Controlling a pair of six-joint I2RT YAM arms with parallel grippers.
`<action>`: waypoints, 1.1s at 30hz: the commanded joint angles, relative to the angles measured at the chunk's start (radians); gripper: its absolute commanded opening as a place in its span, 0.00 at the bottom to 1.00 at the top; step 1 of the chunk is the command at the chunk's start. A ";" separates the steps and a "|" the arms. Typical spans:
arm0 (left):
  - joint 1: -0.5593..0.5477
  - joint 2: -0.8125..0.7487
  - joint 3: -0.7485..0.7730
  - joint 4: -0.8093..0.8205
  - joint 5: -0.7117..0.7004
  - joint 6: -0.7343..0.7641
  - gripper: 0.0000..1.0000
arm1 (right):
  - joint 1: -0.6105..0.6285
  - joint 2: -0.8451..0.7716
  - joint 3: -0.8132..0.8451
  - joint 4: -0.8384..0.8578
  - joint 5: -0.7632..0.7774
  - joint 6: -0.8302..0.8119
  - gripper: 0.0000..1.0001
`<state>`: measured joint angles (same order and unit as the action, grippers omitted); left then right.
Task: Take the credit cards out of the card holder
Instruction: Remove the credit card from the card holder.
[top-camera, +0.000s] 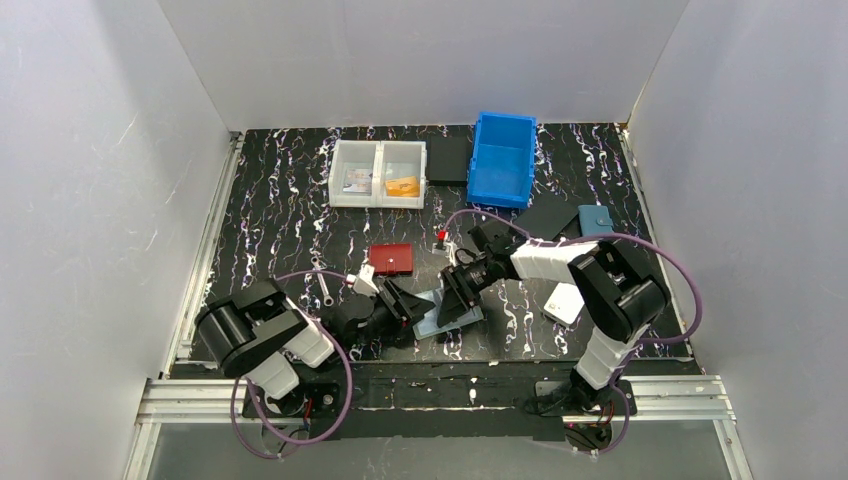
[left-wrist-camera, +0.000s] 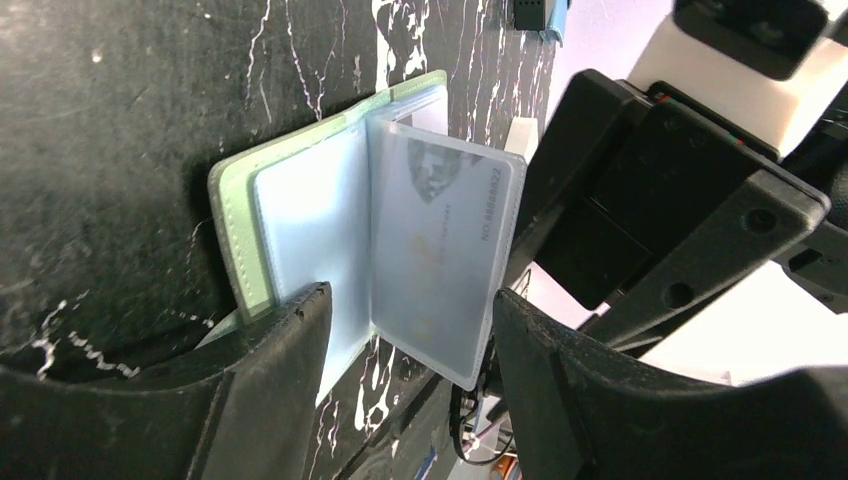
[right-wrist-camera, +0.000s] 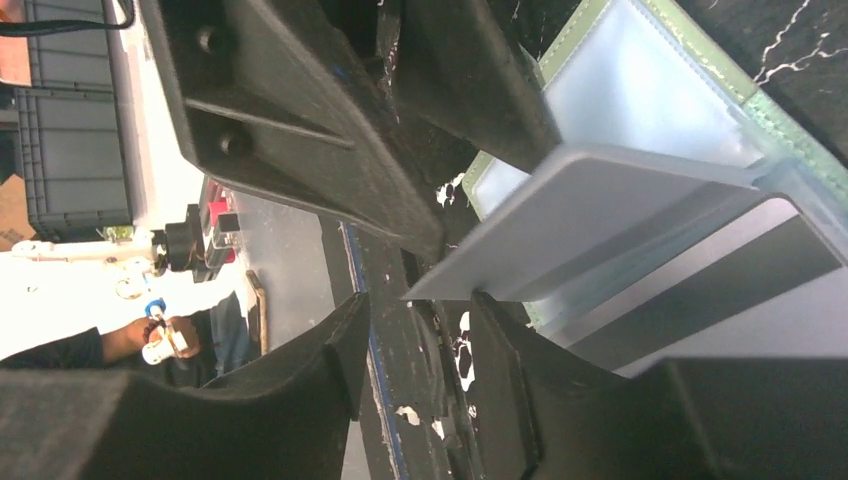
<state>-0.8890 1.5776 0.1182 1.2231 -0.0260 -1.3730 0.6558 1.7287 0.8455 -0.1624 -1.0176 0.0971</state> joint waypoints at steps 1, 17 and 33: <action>0.004 -0.059 -0.046 -0.046 -0.032 0.015 0.60 | 0.018 0.035 0.036 -0.018 -0.013 -0.032 0.51; 0.006 0.006 -0.037 0.006 -0.015 0.012 0.45 | -0.027 0.018 0.062 -0.062 -0.026 -0.072 0.53; 0.012 -0.012 -0.042 0.116 0.020 0.171 0.00 | -0.115 0.000 0.060 -0.059 -0.012 -0.070 0.51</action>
<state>-0.8845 1.5936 0.0780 1.2719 -0.0188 -1.3126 0.5504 1.7710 0.8772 -0.2146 -1.0045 0.0467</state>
